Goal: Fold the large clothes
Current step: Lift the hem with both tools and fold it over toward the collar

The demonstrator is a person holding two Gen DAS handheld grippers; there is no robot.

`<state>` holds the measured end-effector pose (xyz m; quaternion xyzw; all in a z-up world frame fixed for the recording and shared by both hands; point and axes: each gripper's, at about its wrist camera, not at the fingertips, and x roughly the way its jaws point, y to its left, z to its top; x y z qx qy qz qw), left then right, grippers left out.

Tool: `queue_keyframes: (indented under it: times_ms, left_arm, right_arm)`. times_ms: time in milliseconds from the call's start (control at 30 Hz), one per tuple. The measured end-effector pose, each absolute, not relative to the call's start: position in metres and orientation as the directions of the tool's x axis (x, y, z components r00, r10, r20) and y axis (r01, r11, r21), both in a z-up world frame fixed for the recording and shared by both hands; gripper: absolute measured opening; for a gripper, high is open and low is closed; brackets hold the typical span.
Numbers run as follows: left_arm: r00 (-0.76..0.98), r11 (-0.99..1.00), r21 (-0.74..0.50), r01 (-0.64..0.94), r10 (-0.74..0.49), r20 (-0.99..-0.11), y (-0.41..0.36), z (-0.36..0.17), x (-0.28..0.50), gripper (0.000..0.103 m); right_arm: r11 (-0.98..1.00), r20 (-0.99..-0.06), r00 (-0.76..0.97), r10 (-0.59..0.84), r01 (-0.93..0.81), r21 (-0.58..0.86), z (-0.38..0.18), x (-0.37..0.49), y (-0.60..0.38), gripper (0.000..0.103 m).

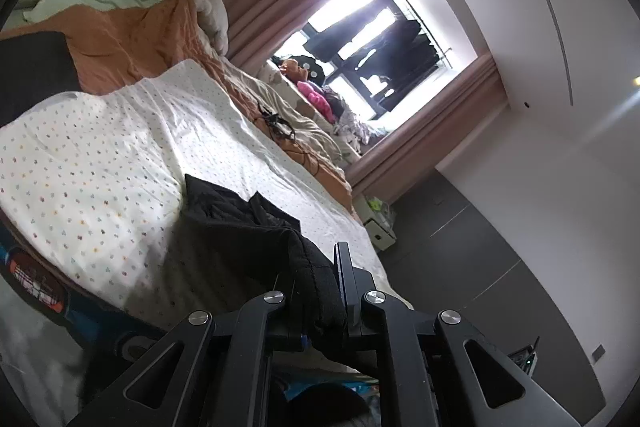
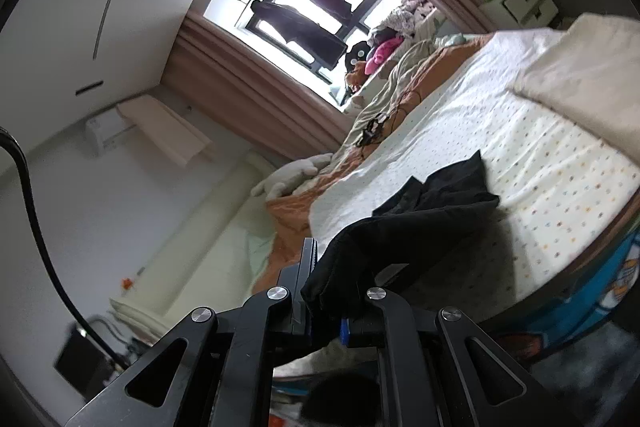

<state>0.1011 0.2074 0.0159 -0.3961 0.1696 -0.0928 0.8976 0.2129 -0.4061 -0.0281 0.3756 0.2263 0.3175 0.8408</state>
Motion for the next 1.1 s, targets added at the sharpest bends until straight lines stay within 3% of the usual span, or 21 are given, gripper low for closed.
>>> queue_keyframes:
  times_ms: [567, 1100]
  left_arm:
    - [0.930, 0.723, -0.691, 0.015, -0.264, -0.256, 0.230, 0.054, 0.230, 0.011]
    - [0.888, 0.729, -0.680, -0.080, -0.258, -0.381, 0.259, 0.011, 0.375, 0.010]
  right_arm:
    - [0.550, -0.152, 0.717, 0.681, -0.363, 0.752, 0.010, 0.333, -0.383, 0.010]
    - [0.616, -0.292, 0.702, 0.650, -0.261, 0.743, -0.016, 0.480, -0.344, 0.010]
